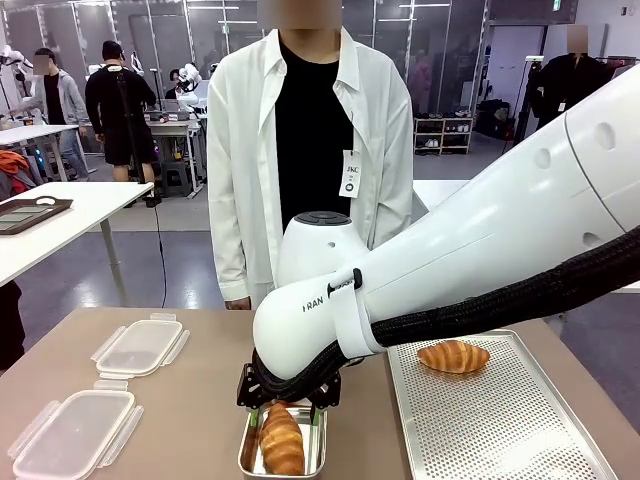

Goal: Place the bread into the airtight container.
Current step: Pick up a Butter Roll and place it into an empty Airtight Container.

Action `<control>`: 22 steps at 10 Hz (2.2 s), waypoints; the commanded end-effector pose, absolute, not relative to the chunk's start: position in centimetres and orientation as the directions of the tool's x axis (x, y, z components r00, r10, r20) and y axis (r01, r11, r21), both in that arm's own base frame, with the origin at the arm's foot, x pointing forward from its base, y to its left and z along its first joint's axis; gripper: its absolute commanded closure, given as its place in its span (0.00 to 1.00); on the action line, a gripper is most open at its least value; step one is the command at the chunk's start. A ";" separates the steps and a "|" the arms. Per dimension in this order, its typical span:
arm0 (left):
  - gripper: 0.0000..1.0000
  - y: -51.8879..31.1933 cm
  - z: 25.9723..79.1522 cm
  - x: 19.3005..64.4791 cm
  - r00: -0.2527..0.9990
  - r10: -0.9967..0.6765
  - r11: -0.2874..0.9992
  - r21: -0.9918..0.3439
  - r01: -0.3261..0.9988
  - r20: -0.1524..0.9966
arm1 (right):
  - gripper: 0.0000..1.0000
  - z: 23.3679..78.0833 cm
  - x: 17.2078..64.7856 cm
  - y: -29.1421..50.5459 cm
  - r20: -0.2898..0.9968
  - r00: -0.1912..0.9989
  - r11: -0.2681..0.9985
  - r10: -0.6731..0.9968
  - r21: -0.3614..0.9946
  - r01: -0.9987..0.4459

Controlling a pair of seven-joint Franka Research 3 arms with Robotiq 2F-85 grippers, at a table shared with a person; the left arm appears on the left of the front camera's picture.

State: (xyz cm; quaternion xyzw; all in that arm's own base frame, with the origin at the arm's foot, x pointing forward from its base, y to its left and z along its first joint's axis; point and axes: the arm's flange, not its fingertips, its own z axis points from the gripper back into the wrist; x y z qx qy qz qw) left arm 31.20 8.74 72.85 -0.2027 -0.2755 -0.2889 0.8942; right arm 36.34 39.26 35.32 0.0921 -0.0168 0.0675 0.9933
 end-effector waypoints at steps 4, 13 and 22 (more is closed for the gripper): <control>0.00 8.7 72.9 31.1 0.668 -0.419 0.738 -0.199 0.645 0.615 | 0.00 35.2 36.5 39.4 0.044 0.990 0.974 0.130 0.182 -0.136; 0.00 8.7 72.9 31.1 0.668 -0.419 0.738 -0.199 0.645 0.615 | 0.00 45.5 34.9 32.3 0.105 0.957 0.940 0.270 0.187 -0.286; 0.00 8.7 72.9 31.1 0.668 -0.419 0.738 -0.199 0.645 0.615 | 0.00 68.3 25.5 -0.1 0.452 0.812 0.868 0.369 0.146 -0.475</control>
